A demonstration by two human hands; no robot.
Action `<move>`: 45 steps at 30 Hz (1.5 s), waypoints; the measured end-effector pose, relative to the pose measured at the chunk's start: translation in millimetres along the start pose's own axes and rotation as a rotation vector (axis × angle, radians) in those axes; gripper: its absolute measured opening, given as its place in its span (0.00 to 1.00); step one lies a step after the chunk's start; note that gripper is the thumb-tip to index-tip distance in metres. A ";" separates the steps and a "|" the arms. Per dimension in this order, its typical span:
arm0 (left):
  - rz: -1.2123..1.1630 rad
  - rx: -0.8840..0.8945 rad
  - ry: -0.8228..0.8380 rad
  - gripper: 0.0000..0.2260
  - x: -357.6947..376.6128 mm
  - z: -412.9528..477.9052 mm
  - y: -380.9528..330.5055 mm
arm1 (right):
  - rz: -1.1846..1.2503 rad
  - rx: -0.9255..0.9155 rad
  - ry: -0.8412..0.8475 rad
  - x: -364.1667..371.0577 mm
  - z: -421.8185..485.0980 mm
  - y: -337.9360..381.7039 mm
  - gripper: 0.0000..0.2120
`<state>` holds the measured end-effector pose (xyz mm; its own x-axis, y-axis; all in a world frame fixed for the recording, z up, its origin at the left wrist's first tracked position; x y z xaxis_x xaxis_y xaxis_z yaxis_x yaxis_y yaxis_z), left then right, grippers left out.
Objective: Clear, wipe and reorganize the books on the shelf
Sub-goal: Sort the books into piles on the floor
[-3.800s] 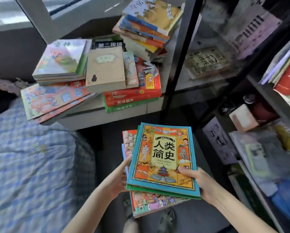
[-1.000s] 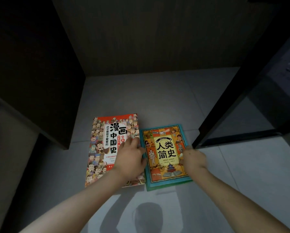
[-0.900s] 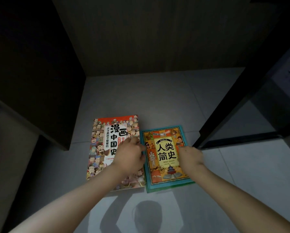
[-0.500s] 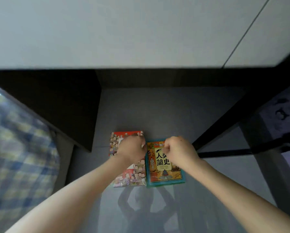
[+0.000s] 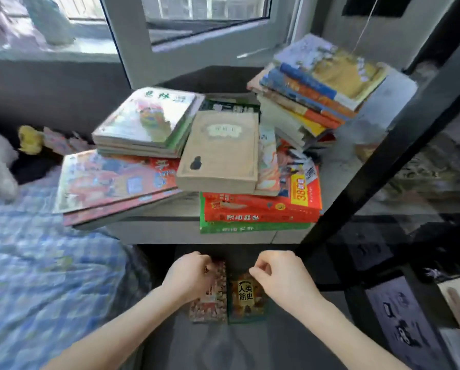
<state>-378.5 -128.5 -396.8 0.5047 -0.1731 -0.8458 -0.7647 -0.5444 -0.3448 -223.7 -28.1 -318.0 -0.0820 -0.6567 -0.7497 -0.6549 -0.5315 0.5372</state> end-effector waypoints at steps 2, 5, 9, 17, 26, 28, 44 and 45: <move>-0.023 -0.018 -0.006 0.10 -36.3 -26.6 -9.0 | 0.003 -0.008 -0.025 -34.8 -22.0 20.8 0.10; -0.065 -0.058 -0.015 0.10 -83.7 -56.5 -16.0 | 0.053 0.003 -0.047 -80.3 -47.5 44.9 0.10; -0.291 -0.197 -0.079 0.11 -138.0 -71.5 -12.9 | 0.131 0.004 -0.116 -123.7 -60.5 64.0 0.09; -1.115 -0.365 -0.156 0.25 -177.4 -32.0 -17.0 | 0.655 0.176 -0.130 -128.3 -6.2 71.1 0.17; -1.320 -0.329 -0.036 0.12 -172.1 -3.8 -18.0 | 0.630 0.278 -0.148 -111.0 42.0 76.6 0.17; -1.304 -0.329 -0.024 0.10 -172.8 -6.5 -9.7 | 0.581 0.309 -0.123 -103.8 49.6 72.4 0.18; -1.381 -0.797 -0.267 0.18 -138.8 -4.4 252.8 | 0.248 -0.027 -0.055 -31.9 53.2 189.8 0.05; -1.335 -0.780 -0.271 0.17 -142.2 -5.6 253.0 | 0.321 0.045 0.021 -13.4 61.0 187.7 0.07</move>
<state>-641.4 -246.3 -361.5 0.4713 0.8617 -0.1880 0.5892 -0.4662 -0.6599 -391.3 -86.4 -230.7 -0.2749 -0.7981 -0.5361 -0.6303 -0.2714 0.7274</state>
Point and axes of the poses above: each hand's wrist, its own z-axis towards the middle knuckle, its own x-axis out of the palm, y = z × x, the point moved 5 cm from there along z, towards the middle knuckle, and after that the axes turned 8 degrees about y, right-handed, at the moved point
